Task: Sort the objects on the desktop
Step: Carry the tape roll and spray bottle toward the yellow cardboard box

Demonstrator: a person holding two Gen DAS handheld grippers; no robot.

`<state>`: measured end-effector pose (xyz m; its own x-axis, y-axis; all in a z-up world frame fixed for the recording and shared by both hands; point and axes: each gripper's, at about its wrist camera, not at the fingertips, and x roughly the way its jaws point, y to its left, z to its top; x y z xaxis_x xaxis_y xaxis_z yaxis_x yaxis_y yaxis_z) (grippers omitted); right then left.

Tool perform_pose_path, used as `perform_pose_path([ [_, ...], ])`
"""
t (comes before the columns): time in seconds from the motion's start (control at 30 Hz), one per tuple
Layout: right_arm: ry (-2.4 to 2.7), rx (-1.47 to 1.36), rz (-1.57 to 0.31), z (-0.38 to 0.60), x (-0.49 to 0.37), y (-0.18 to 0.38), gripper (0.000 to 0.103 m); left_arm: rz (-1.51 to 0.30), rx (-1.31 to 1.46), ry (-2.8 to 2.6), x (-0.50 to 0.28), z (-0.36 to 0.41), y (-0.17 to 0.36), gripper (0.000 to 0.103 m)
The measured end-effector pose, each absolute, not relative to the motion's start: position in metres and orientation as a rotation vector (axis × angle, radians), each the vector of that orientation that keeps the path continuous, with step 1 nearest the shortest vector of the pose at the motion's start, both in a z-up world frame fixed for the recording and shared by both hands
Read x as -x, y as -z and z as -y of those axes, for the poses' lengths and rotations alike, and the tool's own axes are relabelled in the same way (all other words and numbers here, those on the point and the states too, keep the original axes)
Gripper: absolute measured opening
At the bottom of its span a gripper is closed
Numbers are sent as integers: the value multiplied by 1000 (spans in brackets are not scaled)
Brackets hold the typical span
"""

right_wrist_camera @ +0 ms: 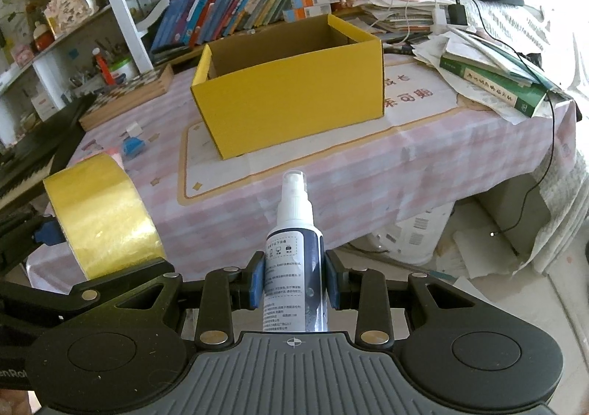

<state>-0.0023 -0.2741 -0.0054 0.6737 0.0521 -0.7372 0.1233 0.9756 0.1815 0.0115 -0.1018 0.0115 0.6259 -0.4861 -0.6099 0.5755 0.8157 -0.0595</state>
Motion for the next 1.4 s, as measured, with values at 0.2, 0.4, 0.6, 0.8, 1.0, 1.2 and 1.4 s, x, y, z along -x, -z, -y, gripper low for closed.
perform_pose_path([
  [0.2,38,-224,-833,285,-10,5,33,-649,-149,611,-22,114,-12,89],
  [0.4,29,-223,-836,297,-27,4,33,-645,-151,602,-38,127,-14,89],
  [0.6,10,-213,-830,312,-51,-1,33,-623,-162,588,-58,141,-20,89],
  [0.8,-34,-183,-794,325,-81,-16,33,-576,-154,568,-82,155,-36,89],
  [1.0,-103,-145,-747,338,-117,-36,33,-517,-150,537,-110,170,-55,89],
  [1.2,-175,-63,-697,349,-158,-52,33,-474,-171,489,-141,185,-70,89],
  [1.4,-225,18,-648,362,-200,-61,33,-478,-243,451,-178,202,-68,89],
])
